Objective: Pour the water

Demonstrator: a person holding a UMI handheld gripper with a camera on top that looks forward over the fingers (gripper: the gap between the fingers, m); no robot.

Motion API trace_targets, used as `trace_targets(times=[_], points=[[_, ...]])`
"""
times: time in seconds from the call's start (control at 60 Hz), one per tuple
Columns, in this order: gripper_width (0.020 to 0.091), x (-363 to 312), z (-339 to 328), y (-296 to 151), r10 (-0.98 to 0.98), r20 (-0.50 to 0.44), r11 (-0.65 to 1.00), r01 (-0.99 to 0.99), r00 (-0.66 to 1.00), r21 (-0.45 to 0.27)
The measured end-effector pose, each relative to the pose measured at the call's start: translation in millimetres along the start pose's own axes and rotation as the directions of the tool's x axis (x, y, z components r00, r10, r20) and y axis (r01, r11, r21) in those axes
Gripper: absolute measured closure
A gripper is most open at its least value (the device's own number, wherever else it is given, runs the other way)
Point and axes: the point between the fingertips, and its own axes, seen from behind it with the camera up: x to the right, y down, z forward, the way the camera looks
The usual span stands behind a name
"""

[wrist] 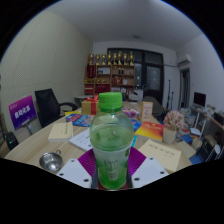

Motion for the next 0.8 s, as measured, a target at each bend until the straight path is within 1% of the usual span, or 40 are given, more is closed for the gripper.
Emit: trace_targets(times=[0.067, 0.083, 0.117, 0.15, 0.283, 0.35, 0.383, 0.417, 0.433, 0.467, 0.517, 0.65, 0.8], points=[[0.0709, 5, 3, 8, 0.041, 0.002, 0.999, -0.04, 0.999, -0.011], [0.0706, 1, 5, 17, 0.047, 0.0, 0.999, -0.047, 0.999, -0.012], [0.0705, -6, 12, 23, 0.06, -0.001, 0.998, -0.06, 0.998, 0.032], [0.0708, 5, 3, 18, 0.065, 0.006, 0.997, -0.065, 0.998, 0.035], [0.0703, 3, 8, 18, 0.026, 0.01, 0.999, -0.027, 1.0, 0.039], [0.0638, 5, 5, 18, 0.022, 0.014, 1.0, -0.022, 1.0, 0.015], [0.0605, -1, 9, 23, 0.014, 0.016, 1.0, -0.014, 1.0, -0.011], [0.0562, 3, 4, 25, 0.003, 0.023, 0.999, -0.002, 1.0, -0.051], [0.0523, 4, 1, 27, -0.004, 0.025, 0.998, 0.006, 1.0, -0.07], [0.0413, 3, -5, 31, -0.014, 0.038, 0.995, 0.018, 0.999, -0.1], [0.0248, -1, -19, 34, -0.018, 0.062, 0.992, 0.026, 0.998, -0.124], [0.0271, 8, -79, 41, 0.017, 0.101, 0.982, 0.002, 0.995, -0.19], [0.0268, 27, -191, 37, 0.074, 0.113, 0.971, -0.046, 0.991, -0.235]])
